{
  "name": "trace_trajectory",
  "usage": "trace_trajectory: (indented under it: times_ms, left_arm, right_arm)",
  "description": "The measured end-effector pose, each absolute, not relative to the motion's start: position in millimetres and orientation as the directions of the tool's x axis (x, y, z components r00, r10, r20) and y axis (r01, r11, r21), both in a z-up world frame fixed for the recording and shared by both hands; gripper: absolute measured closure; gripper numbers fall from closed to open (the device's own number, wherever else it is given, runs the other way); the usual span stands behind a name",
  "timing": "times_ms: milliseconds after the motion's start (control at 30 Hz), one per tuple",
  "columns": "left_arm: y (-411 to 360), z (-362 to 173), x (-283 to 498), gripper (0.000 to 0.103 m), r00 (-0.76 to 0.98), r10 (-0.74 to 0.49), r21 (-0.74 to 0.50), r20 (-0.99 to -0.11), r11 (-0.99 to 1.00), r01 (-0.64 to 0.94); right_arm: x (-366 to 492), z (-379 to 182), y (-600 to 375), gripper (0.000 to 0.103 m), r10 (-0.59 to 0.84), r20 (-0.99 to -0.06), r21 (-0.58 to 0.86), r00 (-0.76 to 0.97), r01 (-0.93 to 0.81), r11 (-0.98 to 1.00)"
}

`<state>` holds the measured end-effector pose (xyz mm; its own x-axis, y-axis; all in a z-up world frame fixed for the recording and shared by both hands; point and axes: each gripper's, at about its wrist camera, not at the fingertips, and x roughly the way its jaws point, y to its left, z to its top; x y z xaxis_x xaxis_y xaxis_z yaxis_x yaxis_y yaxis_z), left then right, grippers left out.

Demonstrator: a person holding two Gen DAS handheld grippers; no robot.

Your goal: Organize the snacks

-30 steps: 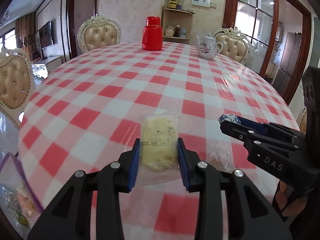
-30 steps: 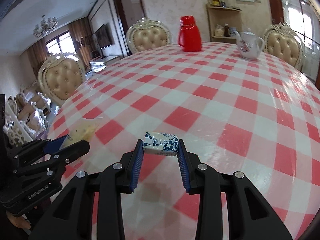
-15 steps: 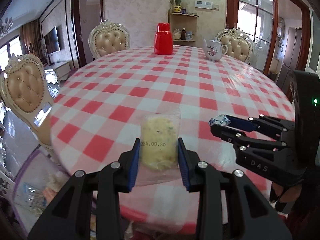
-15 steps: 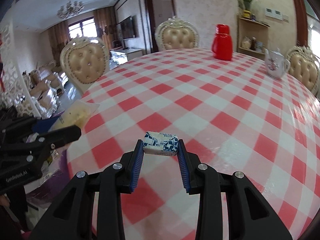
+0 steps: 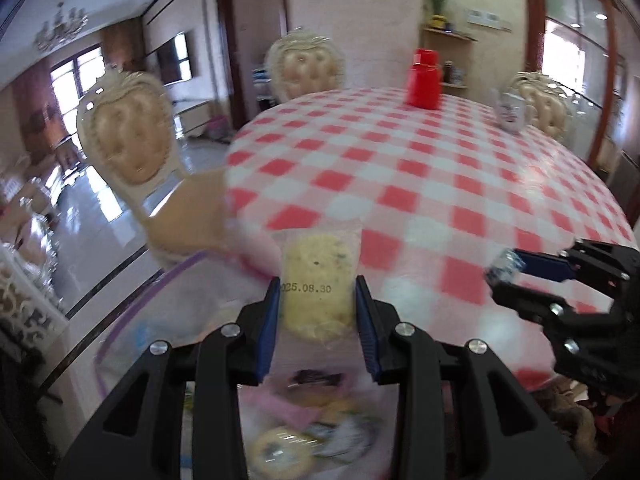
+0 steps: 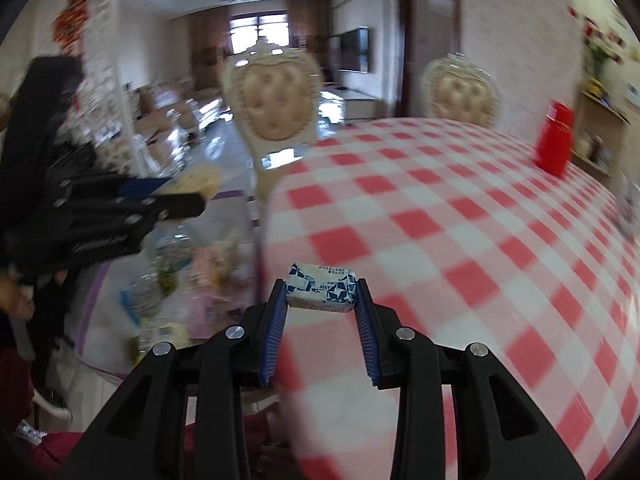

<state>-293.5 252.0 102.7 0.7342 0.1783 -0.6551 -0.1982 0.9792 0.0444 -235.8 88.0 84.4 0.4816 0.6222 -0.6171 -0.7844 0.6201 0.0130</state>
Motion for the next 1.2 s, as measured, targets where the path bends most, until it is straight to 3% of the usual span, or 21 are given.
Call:
trace_trajectory:
  times_ms: [333,767,833,867,900,933,1067,1200]
  left_arm:
    - [318,84,-308,0.067,0.677,0.277,0.076,-0.681,0.947,-0.311]
    - [347,65,-310,0.064,0.637,0.272,0.035,-0.721,0.933,-0.359]
    - [354,68,-313,0.039,0.648,0.280,0.012,-0.708,0.922,-0.386]
    - [358,71,-317,0.011,0.666,0.301,-0.002,-0.682,0.911,-0.413]
    - [360,74,-320,0.001,0.678,0.318,-0.006,-0.663,0.903,-0.429]
    - [363,76,-323,0.001,0.676,0.341,-0.006,-0.653,0.890,-0.455]
    - [375,77,-322,0.001,0.625,0.387,-0.004,-0.678,0.848,-0.530]
    - [379,74,-317,0.001,0.458,0.516,0.119,-0.724,0.748,-0.654]
  right_arm:
    - [-269,74,176,0.070,0.648,-0.681,-0.004,0.340,-0.887,0.461]
    - [-286,55,240,0.067,0.611,-0.748,-0.025,0.259,-0.931,0.364]
    - [-283,54,242,0.058,0.610,-0.756,0.005,0.237,-0.930,0.368]
    - [-281,53,242,0.039,0.609,-0.759,0.017,0.228,-0.929,0.369]
    - [-280,54,242,0.021,0.612,-0.756,0.024,0.231,-0.926,0.378]
    - [-281,56,241,0.017,0.617,-0.749,0.022,0.241,-0.922,0.388]
    - [-290,61,239,0.016,0.612,-0.742,-0.014,0.275,-0.918,0.396]
    - [-286,53,243,0.016,0.504,-0.818,-0.028,0.278,-0.894,0.448]
